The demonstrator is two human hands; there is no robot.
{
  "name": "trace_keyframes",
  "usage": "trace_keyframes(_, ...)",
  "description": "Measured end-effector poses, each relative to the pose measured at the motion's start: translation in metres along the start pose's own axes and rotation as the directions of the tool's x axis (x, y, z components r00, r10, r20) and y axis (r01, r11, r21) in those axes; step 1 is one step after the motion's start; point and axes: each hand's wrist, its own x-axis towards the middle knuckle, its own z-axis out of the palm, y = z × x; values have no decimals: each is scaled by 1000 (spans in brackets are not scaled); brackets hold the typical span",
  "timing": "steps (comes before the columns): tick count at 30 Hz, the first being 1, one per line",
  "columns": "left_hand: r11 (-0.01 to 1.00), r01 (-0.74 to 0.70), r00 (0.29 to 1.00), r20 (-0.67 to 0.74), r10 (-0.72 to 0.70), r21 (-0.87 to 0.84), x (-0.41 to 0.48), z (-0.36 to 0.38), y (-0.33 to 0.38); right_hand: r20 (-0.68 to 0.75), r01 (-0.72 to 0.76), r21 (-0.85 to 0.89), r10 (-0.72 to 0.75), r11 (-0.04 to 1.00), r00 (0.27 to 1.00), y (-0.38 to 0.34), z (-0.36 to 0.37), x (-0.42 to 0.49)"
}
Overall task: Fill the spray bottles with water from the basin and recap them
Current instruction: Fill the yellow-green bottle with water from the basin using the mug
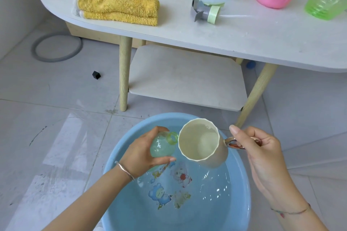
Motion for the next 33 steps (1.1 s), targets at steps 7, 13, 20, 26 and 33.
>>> trace_keyframes(7, 999, 16, 999, 39, -18, 33, 0, 2, 3, -11, 68, -106, -70, 992, 997, -9, 1, -2)
trace_keyframes(13, 999, 20, 998, 52, -23, 47, -1, 3, 4, -25, 115, -133, -119, 985, 993, -14, 4, -3)
trace_keyframes(20, 998, 38, 998, 47, -40, 47, -3, 5, 2, -40, 128, -169, -136, 977, 990, -22, 8, -4)
trace_keyframes(26, 998, 32, 998, 50, -34, 52, -4, 6, 3, -36, 152, -212, -163, 965, 986, -27, 11, -4)
trace_keyframes(33, 998, 51, 997, 59, -54, 40, -3, 6, 3, -39, 208, -273, -227, 939, 973, -26, 10, -3)
